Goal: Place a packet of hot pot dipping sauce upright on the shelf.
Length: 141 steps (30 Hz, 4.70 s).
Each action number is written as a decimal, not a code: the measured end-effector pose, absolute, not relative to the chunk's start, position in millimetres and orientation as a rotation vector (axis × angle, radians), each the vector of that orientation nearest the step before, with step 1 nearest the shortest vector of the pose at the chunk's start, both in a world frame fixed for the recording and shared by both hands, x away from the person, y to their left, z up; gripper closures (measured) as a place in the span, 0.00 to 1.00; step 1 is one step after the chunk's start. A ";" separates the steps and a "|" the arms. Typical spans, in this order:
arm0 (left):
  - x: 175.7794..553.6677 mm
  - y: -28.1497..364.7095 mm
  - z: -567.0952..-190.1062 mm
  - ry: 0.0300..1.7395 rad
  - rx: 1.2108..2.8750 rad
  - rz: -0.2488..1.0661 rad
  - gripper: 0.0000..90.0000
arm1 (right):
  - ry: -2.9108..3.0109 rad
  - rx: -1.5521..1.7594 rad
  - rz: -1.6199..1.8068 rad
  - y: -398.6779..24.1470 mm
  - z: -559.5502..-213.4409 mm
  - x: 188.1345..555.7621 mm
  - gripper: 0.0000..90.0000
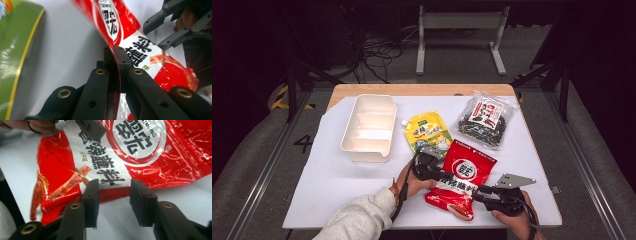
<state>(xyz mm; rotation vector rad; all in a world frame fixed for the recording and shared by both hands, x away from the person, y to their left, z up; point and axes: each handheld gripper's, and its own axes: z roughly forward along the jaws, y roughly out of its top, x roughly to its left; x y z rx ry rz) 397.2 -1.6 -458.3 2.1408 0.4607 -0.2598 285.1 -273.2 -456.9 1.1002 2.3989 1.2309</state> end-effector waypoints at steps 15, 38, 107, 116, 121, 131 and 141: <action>375.8 32.4 -411.9 0.348 1.944 -0.146 1.00 | 2.199 1.120 1.334 -308.6 -434.2 275.2 0.46; 368.3 82.6 -357.8 0.303 1.797 0.017 1.00 | 2.230 1.093 1.293 -301.1 -438.0 277.3 0.37; 554.0 214.6 -351.4 0.645 1.780 0.384 1.00 | 2.259 1.130 1.252 -293.4 -454.0 259.5 0.30; 559.0 214.8 -363.0 0.699 1.835 0.384 0.88 | 2.275 1.124 1.239 -291.3 -455.2 258.7 0.30; 552.2 222.7 -362.8 0.728 1.859 0.435 0.86 | 2.288 1.113 1.238 -290.0 -455.5 259.6 0.30; 539.8 229.3 -376.1 0.763 2.035 0.536 0.95 | 2.311 1.082 1.243 -285.1 -454.3 262.1 0.30; 543.9 230.6 -388.3 0.826 2.121 0.535 0.99 | 2.325 1.082 1.231 -283.1 -455.9 264.7 0.29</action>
